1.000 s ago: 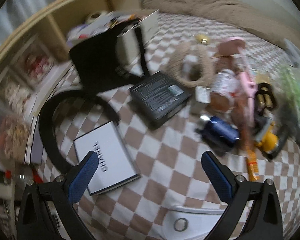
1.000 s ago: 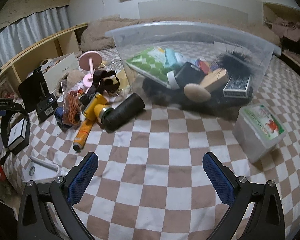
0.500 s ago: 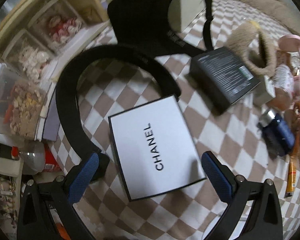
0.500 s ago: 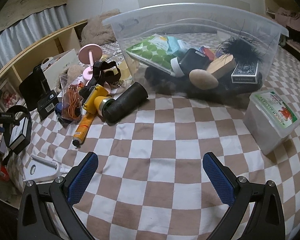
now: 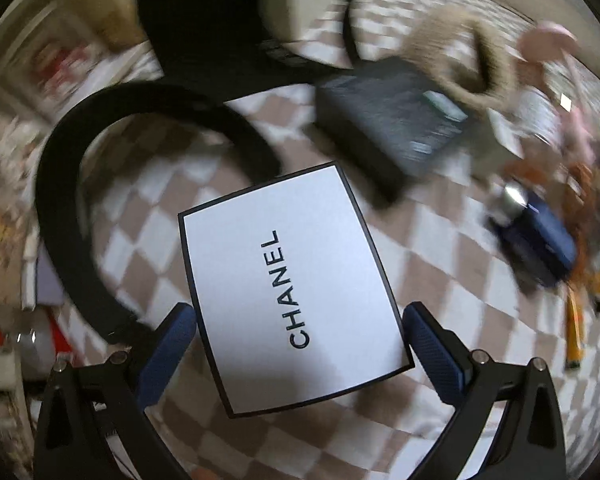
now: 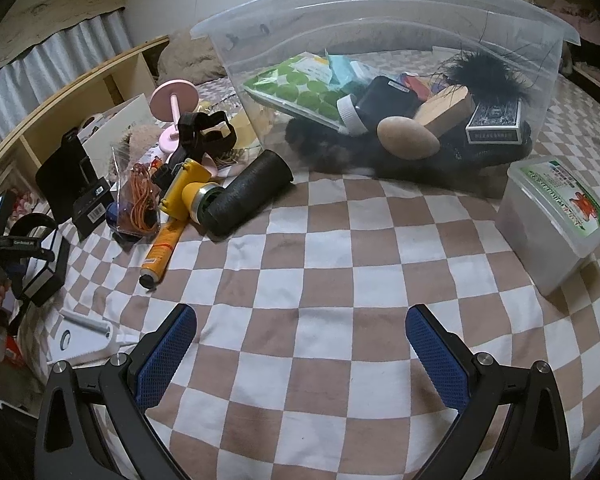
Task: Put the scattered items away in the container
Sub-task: 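Close the left tool on the white CHANEL box and lift it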
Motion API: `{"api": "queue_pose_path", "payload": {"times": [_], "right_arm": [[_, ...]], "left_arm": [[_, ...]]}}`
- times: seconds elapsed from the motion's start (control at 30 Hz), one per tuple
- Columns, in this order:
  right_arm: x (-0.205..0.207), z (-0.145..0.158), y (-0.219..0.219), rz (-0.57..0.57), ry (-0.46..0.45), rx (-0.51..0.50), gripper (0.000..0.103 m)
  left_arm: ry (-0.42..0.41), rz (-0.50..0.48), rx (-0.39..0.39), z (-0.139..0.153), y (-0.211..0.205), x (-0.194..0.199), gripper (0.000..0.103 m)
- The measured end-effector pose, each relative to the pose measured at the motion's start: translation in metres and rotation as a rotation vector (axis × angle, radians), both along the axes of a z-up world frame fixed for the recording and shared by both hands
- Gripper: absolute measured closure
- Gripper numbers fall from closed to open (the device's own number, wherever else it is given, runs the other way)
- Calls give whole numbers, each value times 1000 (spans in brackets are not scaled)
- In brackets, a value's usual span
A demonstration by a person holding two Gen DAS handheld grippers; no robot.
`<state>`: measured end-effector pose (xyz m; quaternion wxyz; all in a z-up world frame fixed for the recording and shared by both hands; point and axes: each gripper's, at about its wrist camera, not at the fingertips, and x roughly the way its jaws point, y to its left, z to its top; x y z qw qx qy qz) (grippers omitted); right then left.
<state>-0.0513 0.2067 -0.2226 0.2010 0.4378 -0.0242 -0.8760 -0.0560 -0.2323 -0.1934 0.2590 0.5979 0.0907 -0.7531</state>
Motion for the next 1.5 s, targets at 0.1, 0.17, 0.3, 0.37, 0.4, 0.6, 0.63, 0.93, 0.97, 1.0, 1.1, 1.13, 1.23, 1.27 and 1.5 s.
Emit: {"api": "queue_pose_path", "payload": {"times": [0.1, 0.17, 0.3, 0.37, 0.4, 0.6, 0.63, 0.93, 0.97, 1.0, 1.1, 1.13, 1.23, 1.27, 1.5], "right_arm": [[-1, 0, 0, -1, -1, 2, 0], [-1, 1, 2, -4, 7, -4, 0], [-1, 11, 15, -39, 53, -44, 0], [-2, 16, 25, -48, 69, -65, 0], [-4, 18, 29, -59, 75, -69, 0], [-8, 28, 57, -128, 94, -82, 0], [-9, 29, 60, -139, 94, -81, 0], [-10, 27, 54, -119, 83, -63, 0], [-9, 27, 50, -106, 80, -59, 0], [-9, 26, 46, -96, 78, -57, 0], [-4, 26, 30, -37, 74, -52, 0], [-1, 26, 24, -15, 77, -48, 0], [5, 27, 10, 38, 84, -36, 0], [7, 26, 5, 56, 84, -35, 0], [15, 24, -20, 137, 69, -39, 0]], "left_arm": [[-33, -104, -6, 0, 26, -10, 1], [-29, -167, -10, 4, 43, -17, 19], [6, -244, 59, 14, 64, -29, 32], [-16, -277, 31, 12, 73, -31, 31], [-24, -286, 9, 10, 75, -31, 29], [-48, -250, -78, 9, 61, -31, 0], [-52, -228, -75, 8, 55, -31, 0], [-68, -154, -8, -9, 37, -6, 0], [-69, -164, -12, -10, 39, -7, 0], [-68, -178, -14, -10, 41, -8, 0], [-56, -244, 5, -8, 57, -10, 0], [-56, -277, 11, -8, 67, -12, 0], [-55, -403, 36, -9, 99, -15, 0], [-53, -447, 50, -9, 112, -16, 1], [-28, -576, 185, -6, 176, -27, 1]]}}
